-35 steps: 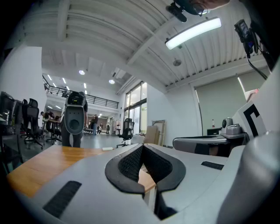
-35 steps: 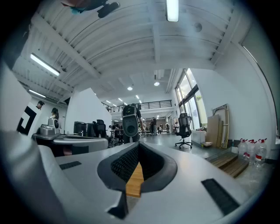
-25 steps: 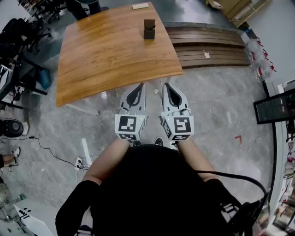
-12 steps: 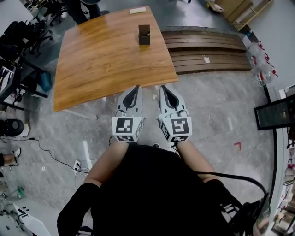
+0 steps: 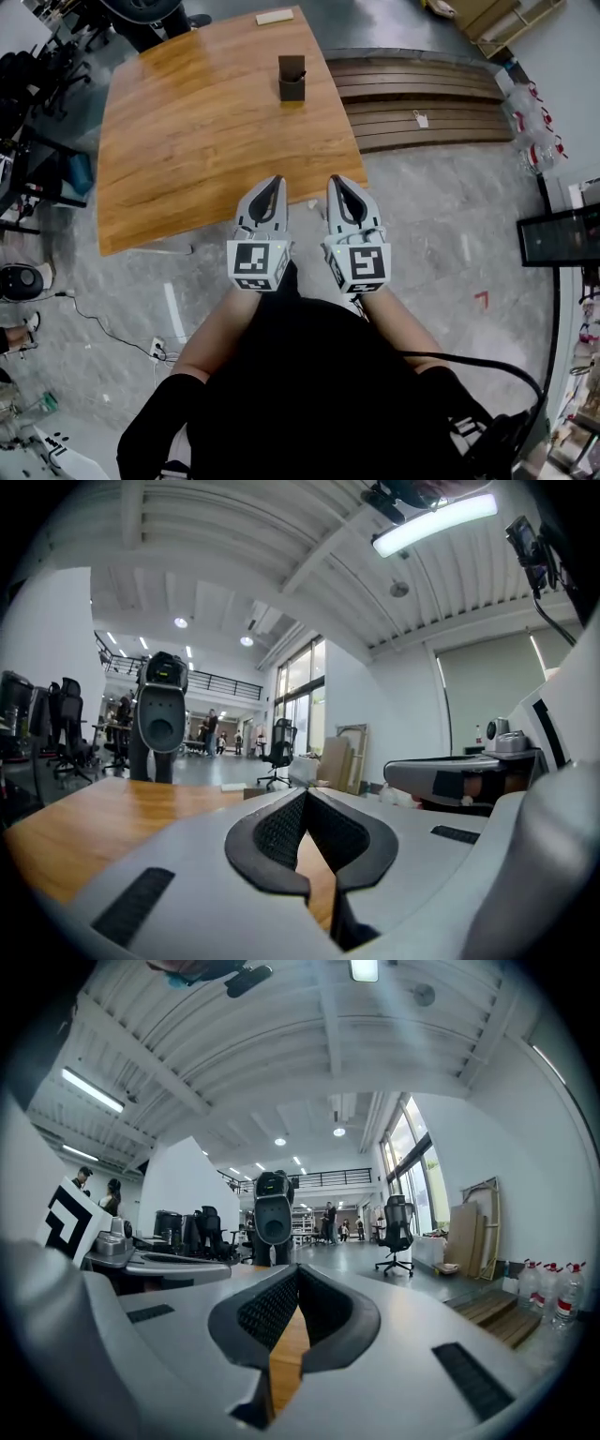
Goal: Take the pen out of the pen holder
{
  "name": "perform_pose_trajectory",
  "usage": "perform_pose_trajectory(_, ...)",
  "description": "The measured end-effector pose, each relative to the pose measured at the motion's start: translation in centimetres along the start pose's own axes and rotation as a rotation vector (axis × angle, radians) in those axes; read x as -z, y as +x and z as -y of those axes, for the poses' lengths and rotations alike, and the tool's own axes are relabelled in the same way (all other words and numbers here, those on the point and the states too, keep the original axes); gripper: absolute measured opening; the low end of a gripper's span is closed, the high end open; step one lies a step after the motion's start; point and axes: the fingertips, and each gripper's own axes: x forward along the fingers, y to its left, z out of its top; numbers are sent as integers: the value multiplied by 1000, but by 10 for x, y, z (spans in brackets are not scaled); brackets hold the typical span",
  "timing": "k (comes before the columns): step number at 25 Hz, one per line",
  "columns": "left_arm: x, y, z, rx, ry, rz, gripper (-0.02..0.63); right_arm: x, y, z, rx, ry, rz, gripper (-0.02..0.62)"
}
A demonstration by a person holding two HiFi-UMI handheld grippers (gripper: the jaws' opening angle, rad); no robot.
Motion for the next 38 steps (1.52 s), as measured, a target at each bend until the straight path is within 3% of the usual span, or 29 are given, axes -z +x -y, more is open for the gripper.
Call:
perform_pose_trajectory(10,11,139,-82,66,-2,-59,0,15,152,44,56,16,-80,15)
perform_pose_trajectory(20,25,223,-124,126,-7,-105,0,30,248,75,83,31,-124,15)
perform_pose_trajectory(31,62,291,-149,88,-25,-179,0,79,319,99,-16,100,-233,17)
perform_pose_trajectory(38,95,331,-159,68,-32,-229,0,132,358,116,-55,132,-345,17)
